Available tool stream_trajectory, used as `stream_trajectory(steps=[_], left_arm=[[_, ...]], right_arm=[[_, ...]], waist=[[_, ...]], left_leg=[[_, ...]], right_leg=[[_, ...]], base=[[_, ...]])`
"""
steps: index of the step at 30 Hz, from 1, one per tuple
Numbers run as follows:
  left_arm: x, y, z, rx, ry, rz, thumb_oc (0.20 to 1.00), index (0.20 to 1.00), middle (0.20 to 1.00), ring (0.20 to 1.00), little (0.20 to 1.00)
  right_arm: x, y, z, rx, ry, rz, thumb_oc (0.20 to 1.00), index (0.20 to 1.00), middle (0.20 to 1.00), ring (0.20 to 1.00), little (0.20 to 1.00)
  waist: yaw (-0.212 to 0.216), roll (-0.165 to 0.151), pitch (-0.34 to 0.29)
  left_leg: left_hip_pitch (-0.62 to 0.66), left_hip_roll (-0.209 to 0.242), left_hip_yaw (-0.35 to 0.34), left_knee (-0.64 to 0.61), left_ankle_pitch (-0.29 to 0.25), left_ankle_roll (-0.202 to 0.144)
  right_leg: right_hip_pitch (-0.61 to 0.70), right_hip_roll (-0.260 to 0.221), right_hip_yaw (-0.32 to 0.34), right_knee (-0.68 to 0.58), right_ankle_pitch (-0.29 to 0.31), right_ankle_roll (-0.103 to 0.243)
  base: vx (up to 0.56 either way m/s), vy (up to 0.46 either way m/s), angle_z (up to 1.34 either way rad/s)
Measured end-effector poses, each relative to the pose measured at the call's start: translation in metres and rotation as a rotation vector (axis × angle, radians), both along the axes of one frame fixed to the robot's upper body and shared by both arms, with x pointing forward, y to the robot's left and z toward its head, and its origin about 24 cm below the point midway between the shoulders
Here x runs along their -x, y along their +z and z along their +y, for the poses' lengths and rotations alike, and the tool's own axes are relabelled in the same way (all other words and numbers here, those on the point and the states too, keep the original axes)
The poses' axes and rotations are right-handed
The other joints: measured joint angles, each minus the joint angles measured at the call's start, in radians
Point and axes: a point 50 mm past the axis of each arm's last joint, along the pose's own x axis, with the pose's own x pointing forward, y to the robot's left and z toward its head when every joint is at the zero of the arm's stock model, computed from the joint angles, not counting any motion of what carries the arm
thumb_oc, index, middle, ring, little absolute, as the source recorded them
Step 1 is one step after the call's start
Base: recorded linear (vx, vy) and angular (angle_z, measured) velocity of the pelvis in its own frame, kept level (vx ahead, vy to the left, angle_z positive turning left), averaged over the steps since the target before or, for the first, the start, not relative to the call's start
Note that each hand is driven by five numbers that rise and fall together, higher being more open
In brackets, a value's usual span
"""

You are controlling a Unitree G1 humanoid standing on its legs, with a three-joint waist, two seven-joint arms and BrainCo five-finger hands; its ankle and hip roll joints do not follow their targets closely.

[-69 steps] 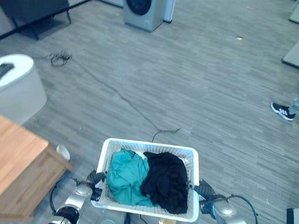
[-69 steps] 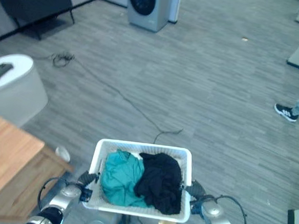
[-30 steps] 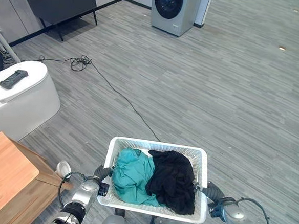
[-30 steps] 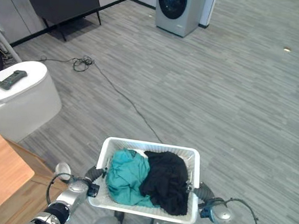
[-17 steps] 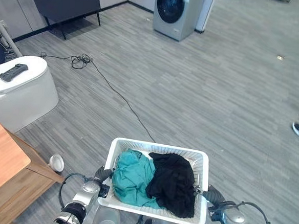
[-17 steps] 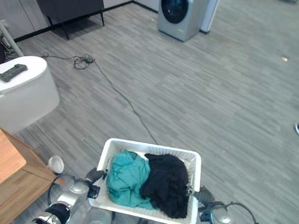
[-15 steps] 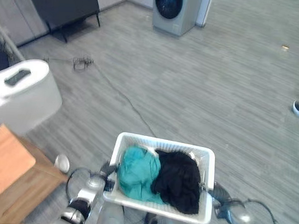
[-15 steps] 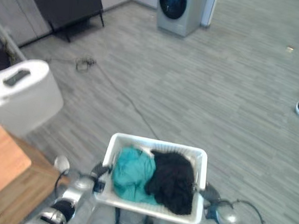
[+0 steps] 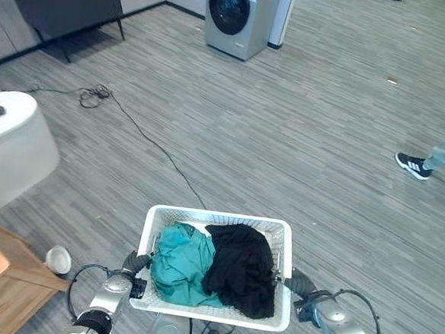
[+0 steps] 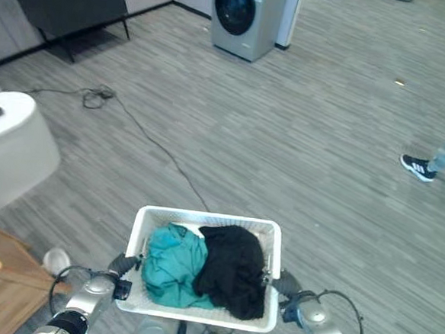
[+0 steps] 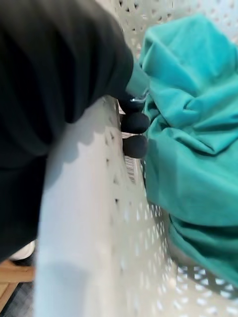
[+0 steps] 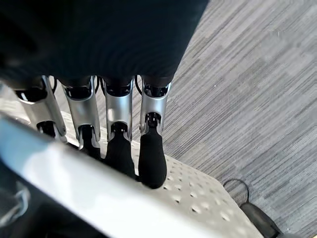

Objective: Grab the laundry basket,head to the washer,open it,put in the laundry and shut it.

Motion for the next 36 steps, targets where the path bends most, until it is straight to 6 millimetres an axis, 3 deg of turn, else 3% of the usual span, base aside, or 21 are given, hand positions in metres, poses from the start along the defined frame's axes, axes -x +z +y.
stream_trajectory(steps=[1, 2, 6, 11, 14, 15, 17, 20, 23, 26, 29, 31, 32, 34, 36], left_arm=[[0.0, 0.001, 0.001, -0.002, -0.001, -0.004, 0.2, 0.2, 0.2, 0.2, 0.2], [-0.002, 0.003, 0.004, -0.011, 0.0, -0.011, 0.2, 0.2, 0.2, 0.2, 0.2], [-0.012, 0.01, 0.004, 0.004, 0.019, -0.051, 0.2, 0.2, 0.2, 0.2, 0.2], [-0.02, 0.019, 0.006, -0.002, 0.025, -0.094, 0.2, 0.2, 0.2, 0.2, 0.2], [-0.017, 0.019, 0.006, 0.018, 0.037, -0.104, 0.2, 0.2, 0.2, 0.2, 0.2], [-0.016, 0.022, 0.005, 0.024, 0.027, -0.124, 0.2, 0.2, 0.2, 0.2, 0.2], [-0.016, 0.024, 0.002, 0.031, 0.018, -0.138, 0.2, 0.2, 0.2, 0.2, 0.2], [-0.016, 0.026, 0.001, 0.033, 0.005, -0.145, 0.2, 0.2, 0.2, 0.2, 0.2], [-0.037, 0.038, -0.006, 0.0, -0.067, -0.176, 0.2, 0.2, 0.2, 0.2, 0.2], [-0.076, 0.068, -0.015, -0.122, -0.205, -0.243, 0.2, 0.2, 0.2, 0.2, 0.2], [-0.12, 0.109, -0.032, -0.239, -0.324, -0.333, 0.2, 0.2, 0.2, 0.2, 0.2], [-0.136, 0.117, -0.032, -0.308, -0.332, -0.311, 0.2, 0.2, 0.2, 0.2, 0.2], [-0.143, 0.121, -0.025, -0.349, -0.305, -0.272, 0.2, 0.2, 0.2, 0.2, 0.2], [-0.146, 0.127, -0.02, -0.36, -0.279, -0.28, 0.2, 0.2, 0.2, 0.2, 0.2], [-0.143, 0.119, -0.006, -0.405, -0.245, -0.195, 0.2, 0.2, 0.2, 0.2, 0.2]], right_arm=[[0.0, 0.0, 0.0, -0.001, 0.0, 0.0, 0.2, 0.2, 0.2, 0.2, 0.2], [-0.002, 0.001, 0.005, -0.014, -0.001, -0.007, 0.2, 0.2, 0.2, 0.2, 0.2], [-0.02, 0.012, 0.006, -0.008, -0.003, -0.068, 0.2, 0.2, 0.2, 0.2, 0.2], [-0.026, 0.017, 0.007, -0.011, 0.003, -0.094, 0.2, 0.2, 0.2, 0.2, 0.2], [-0.025, 0.018, 0.006, -0.015, -0.003, -0.099, 0.2, 0.2, 0.2, 0.2, 0.2], [-0.023, 0.018, 0.004, -0.018, -0.014, -0.104, 0.2, 0.2, 0.2, 0.2, 0.2], [-0.022, 0.018, 0.001, -0.009, -0.023, -0.1, 0.2, 0.2, 0.2, 0.2, 0.2], [-0.028, 0.021, -0.001, -0.007, -0.043, -0.119, 0.2, 0.2, 0.2, 0.2, 0.2], [-0.041, 0.028, -0.007, 0.0, -0.08, -0.153, 0.2, 0.2, 0.2, 0.2, 0.2], [-0.065, 0.047, -0.016, 0.021, -0.083, -0.213, 0.2, 0.2, 0.2, 0.2, 0.2], [-0.101, 0.069, -0.032, 0.112, -0.096, -0.26, 0.2, 0.2, 0.2, 0.2, 0.2], [-0.122, 0.077, -0.027, 0.167, -0.061, -0.258, 0.2, 0.2, 0.2, 0.2, 0.2], [-0.137, 0.085, -0.02, 0.205, -0.033, -0.262, 0.2, 0.2, 0.2, 0.2, 0.2], [-0.144, 0.092, -0.015, 0.213, -0.011, -0.283, 0.2, 0.2, 0.2, 0.2, 0.2], [-0.152, 0.093, 0.0, 0.271, 0.079, -0.255, 0.2, 0.2, 0.2, 0.2, 0.2]], waist=[[0.013, 0.01, -0.008], [0.013, -0.007, -0.019], [0.021, -0.006, -0.018], [0.051, 0.036, 0.009], [0.052, 0.039, 0.018], [0.051, 0.039, 0.024], [0.048, 0.037, 0.043], [0.045, 0.025, 0.052], [0.028, 0.024, 0.051], [0.022, 0.017, 0.049], [0.021, 0.015, 0.047], [0.009, 0.011, 0.042], [0.001, 0.008, 0.04], [0.0, 0.006, 0.038], [-0.005, 0.007, 0.037]], left_leg=[[-0.004, 0.009, 0.003, 0.006, 0.013, 0.044], [-0.004, -0.003, 0.01, 0.002, -0.006, 0.072], [-0.011, -0.058, 0.013, -0.012, -0.024, 0.106], [-0.022, -0.083, -0.001, -0.009, -0.041, 0.079], [-0.061, -0.077, 0.005, 0.024, -0.067, 0.046], [-0.083, -0.074, 0.008, 0.044, -0.084, 0.021], [-0.086, -0.07, 0.021, 0.056, -0.093, 0.01], [-0.087, -0.067, 0.068, 0.064, -0.107, 0.03], [-0.088, -0.073, 0.075, 0.064, -0.122, 0.051], [-0.084, -0.084, 0.08, 0.077, -0.134, 0.065], [-0.099, -0.088, 0.077, 0.077, -0.134, 0.065], [-0.103, -0.092, 0.079, 0.079, -0.14, 0.063], [-0.102, -0.093, 0.086, 0.078, -0.142, 0.068], [-0.102, -0.098, 0.093, 0.091, -0.153, 0.081], [-0.093, -0.096, 0.112, 0.118, -0.191, 0.111]], right_leg=[[0.011, 0.011, 0.015, 0.001, -0.019, 0.016], [0.004, 0.001, 0.025, 0.002, -0.032, 0.029], [-0.008, -0.054, 0.063, 0.004, -0.066, 0.095], [-0.002, -0.068, 0.046, -0.023, -0.069, 0.085], [-0.033, -0.071, 0.045, -0.012, -0.065, 0.032], [-0.046, -0.071, 0.047, -0.008, -0.067, 0.016], [-0.051, -0.078, 0.062, -0.001, -0.064, 0.02], [-0.072, -0.095, 0.107, 0.022, -0.069, 0.044], [-0.079, -0.102, 0.111, 0.034, -0.072, 0.053], [-0.081, -0.117, 0.113, 0.059, -0.088, 0.076], [-0.107, -0.124, 0.108, 0.086, -0.1, 0.093], [-0.112, -0.13, 0.106, 0.09, -0.101, 0.094], [-0.12, -0.137, 0.109, 0.103, -0.109, 0.112], [-0.118, -0.147, 0.11, 0.109, -0.115, 0.127], [-0.118, -0.158, 0.129, 0.152, -0.134, 0.153]], base=[[0.11, 0.053, -0.15], [0.05, 0.026, -0.16], [0.0, 0.0, 0.07], [-0.04, -0.007, 0.14], [-0.02, 0.011, 0.0], [0.0, 0.034, -0.12], [0.0, 0.045, -0.26], [0.03, 0.078, -0.43], [0.03, 0.077, -0.06], [0.02, 0.084, -0.01], [0.01, 0.101, 0.03], [0.01, 0.06, -0.05], [0.04, 0.1, -0.09], [0.06, 0.133, -0.09], [0.05, 0.091, -0.19]])
